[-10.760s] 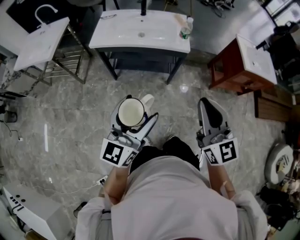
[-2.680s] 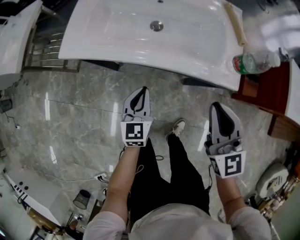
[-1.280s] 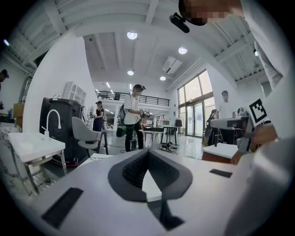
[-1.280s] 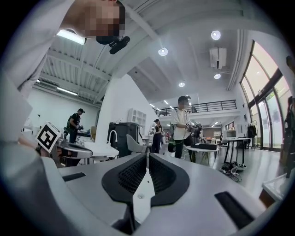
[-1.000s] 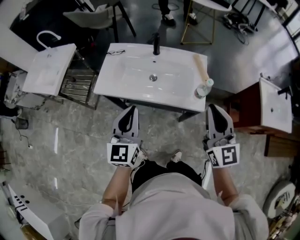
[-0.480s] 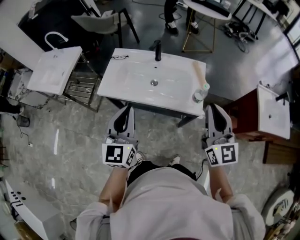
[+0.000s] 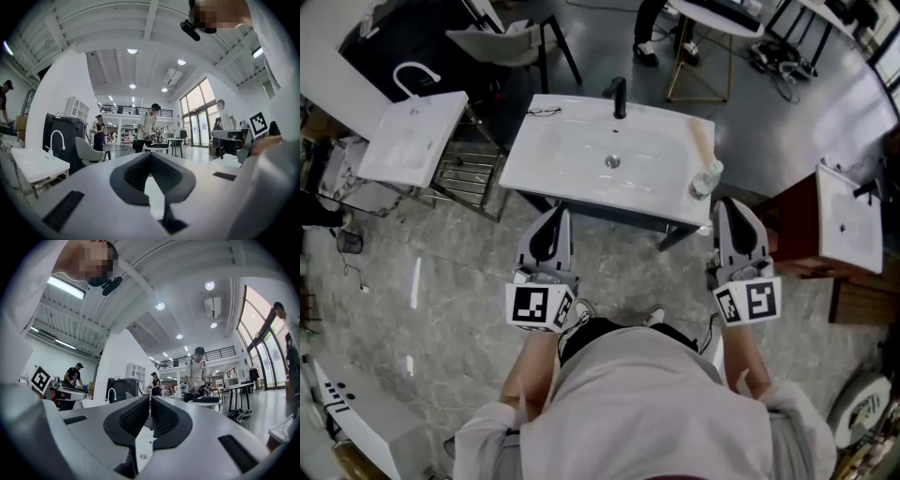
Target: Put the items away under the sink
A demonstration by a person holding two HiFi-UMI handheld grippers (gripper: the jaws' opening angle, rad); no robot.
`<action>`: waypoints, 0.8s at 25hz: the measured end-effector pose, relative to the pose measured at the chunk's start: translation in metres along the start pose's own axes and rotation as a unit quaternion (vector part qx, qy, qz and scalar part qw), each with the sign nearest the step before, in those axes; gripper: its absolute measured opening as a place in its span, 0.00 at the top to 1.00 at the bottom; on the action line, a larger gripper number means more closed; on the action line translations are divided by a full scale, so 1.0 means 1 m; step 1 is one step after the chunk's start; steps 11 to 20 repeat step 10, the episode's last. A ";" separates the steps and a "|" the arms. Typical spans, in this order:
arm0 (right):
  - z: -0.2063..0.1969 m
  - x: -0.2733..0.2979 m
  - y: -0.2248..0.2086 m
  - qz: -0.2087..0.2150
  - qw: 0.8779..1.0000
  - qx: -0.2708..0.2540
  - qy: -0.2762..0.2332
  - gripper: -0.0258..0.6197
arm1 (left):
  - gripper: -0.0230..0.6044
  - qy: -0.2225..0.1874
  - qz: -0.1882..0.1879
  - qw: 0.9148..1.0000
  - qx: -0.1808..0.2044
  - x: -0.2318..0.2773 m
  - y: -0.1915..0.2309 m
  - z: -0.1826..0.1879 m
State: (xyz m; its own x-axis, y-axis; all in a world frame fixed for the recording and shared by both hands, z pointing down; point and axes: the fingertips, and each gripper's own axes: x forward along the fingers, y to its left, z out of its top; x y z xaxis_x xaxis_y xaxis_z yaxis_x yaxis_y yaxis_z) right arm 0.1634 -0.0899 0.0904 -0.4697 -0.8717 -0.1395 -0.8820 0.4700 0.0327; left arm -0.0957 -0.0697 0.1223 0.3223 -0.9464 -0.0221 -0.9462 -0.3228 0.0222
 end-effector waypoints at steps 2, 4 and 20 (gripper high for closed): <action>-0.001 0.001 -0.001 -0.005 1.000 0.000 0.002 0.90 | 0.96 0.003 -0.001 1.000 -0.001 0.000 0.002 -0.002; -0.002 0.000 0.001 -0.007 1.000 0.000 0.006 0.90 | 0.96 0.006 -0.002 1.000 -0.004 -0.002 0.004 -0.006; 0.001 0.007 0.003 -0.011 1.000 -0.011 0.006 0.90 | 0.96 -0.006 -0.007 1.000 -0.012 -0.002 0.013 -0.006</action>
